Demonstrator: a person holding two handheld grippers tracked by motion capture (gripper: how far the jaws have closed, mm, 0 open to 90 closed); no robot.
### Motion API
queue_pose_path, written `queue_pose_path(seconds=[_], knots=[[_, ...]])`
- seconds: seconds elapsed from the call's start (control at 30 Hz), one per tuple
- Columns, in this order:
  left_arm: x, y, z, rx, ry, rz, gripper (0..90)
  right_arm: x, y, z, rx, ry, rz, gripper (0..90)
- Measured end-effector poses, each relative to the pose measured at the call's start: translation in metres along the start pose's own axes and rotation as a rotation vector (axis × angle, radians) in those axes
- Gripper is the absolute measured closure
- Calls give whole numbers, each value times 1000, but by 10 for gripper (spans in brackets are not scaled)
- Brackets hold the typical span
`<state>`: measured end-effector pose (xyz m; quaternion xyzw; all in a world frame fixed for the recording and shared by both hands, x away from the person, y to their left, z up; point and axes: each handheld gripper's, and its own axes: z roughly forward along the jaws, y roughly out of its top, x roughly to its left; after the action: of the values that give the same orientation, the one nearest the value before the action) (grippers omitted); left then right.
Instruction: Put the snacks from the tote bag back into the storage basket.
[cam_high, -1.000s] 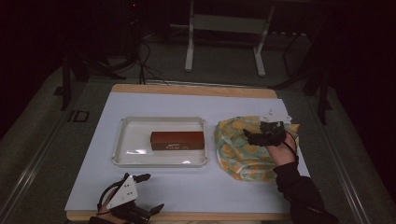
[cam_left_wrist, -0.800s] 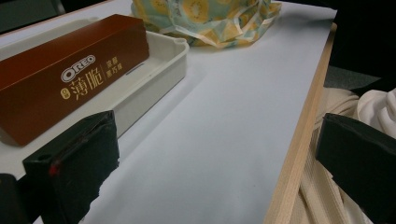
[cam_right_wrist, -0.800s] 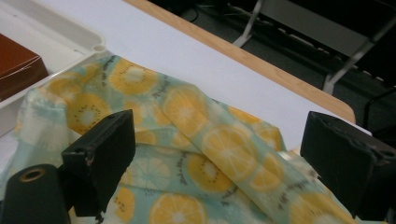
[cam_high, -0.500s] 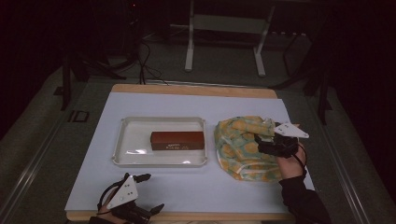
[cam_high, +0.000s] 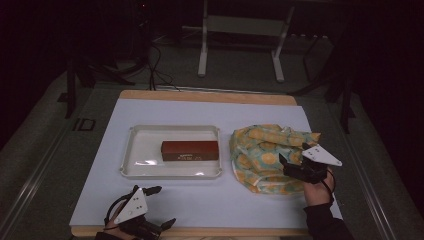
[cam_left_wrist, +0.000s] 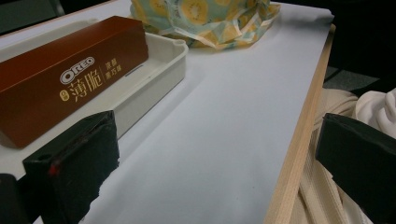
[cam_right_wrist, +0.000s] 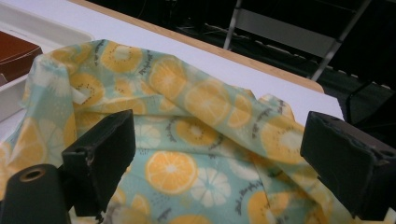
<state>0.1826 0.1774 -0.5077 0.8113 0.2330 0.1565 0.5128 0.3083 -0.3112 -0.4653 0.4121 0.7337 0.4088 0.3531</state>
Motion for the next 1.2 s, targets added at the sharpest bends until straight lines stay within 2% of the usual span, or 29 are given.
queue_pose_path(seconds=[0.33,0.43,0.5,0.63,0.77,0.87,1.0,1.1,1.2], knots=[[0,0,0,0,-4,3,0,-1,-19,-14,-14,-33,5,105],[0,0,0,2,-5,7,0,-3,-24,-16,-6,-18,23,105],[-1,0,0,2,-5,8,0,-3,-28,-18,-1,-34,6,105],[-1,1,1,2,-5,8,0,-8,-33,-24,-2,-48,19,105],[-1,1,0,2,-5,8,0,-12,-39,-30,9,-82,-1,105],[-1,1,0,1,-6,8,0,-14,-44,-34,32,-71,30,105],[-1,1,0,-4,-6,9,0,-13,-50,-35,58,-75,27,105],[-1,1,0,-4,-7,11,0,-15,-54,-39,50,-69,57,105],[-1,2,0,-7,-7,12,0,-15,-55,-42,36,-67,67,105]])
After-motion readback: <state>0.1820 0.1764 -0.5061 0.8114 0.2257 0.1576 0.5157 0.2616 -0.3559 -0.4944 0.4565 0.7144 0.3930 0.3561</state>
